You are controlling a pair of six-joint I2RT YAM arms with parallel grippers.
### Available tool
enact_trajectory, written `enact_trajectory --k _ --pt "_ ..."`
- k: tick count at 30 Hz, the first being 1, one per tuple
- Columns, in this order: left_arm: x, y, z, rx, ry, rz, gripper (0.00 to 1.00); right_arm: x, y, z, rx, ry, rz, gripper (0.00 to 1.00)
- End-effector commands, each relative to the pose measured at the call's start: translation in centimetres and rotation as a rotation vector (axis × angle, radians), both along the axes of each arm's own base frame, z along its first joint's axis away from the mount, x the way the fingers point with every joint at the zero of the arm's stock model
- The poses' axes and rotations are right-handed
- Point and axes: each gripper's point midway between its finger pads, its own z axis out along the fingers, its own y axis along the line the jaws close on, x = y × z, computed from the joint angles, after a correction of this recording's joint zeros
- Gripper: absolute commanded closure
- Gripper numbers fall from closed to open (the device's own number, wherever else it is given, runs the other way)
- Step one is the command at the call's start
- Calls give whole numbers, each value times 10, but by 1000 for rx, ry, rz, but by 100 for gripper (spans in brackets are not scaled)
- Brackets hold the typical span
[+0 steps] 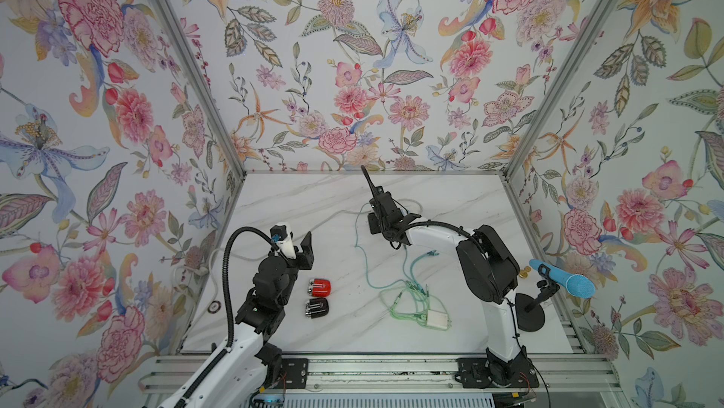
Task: Charge the electric shaver
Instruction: Insert the plug into the socket.
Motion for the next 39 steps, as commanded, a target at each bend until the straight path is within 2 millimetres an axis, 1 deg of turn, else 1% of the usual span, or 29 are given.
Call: enact_trajectory --k 1,6,8,11,17,19,25,26,28,29,33,39 --pt "1 6 1 -16 -8 27 42 7 2 38 40 -53 13 55" --pt "2 6 2 -14 -9 29 42 17 5 39 36 -64 19 58" --pt "2 7 1 -12 -8 32 42 19 7 38 37 -58 26 61" --pt "3 8 1 -10 -7 36 42 21 5 30 22 -40 24 64" --pt "5 8 2 -12 -6 30 42 20 4 18 7 -15 30 63" --pt "6 7 3 -14 -6 23 42 23 4 15 4 -3 32 65" --pt "4 11 3 -13 -7 38 42 34 3 6 -25 28 55 71" --pt "4 11 3 -13 -6 39 42 34 6 5 -25 37 69 72" --pt "4 12 3 -13 -5 43 42 36 9 4 -40 53 87 72" --pt "4 12 4 -15 -7 44 42 48 -4 6 -40 54 68 72" --pt "5 12 5 -17 -8 41 42 56 0 13 -61 65 113 73" --pt "6 11 6 -22 -9 37 42 70 6 14 -103 134 205 73"
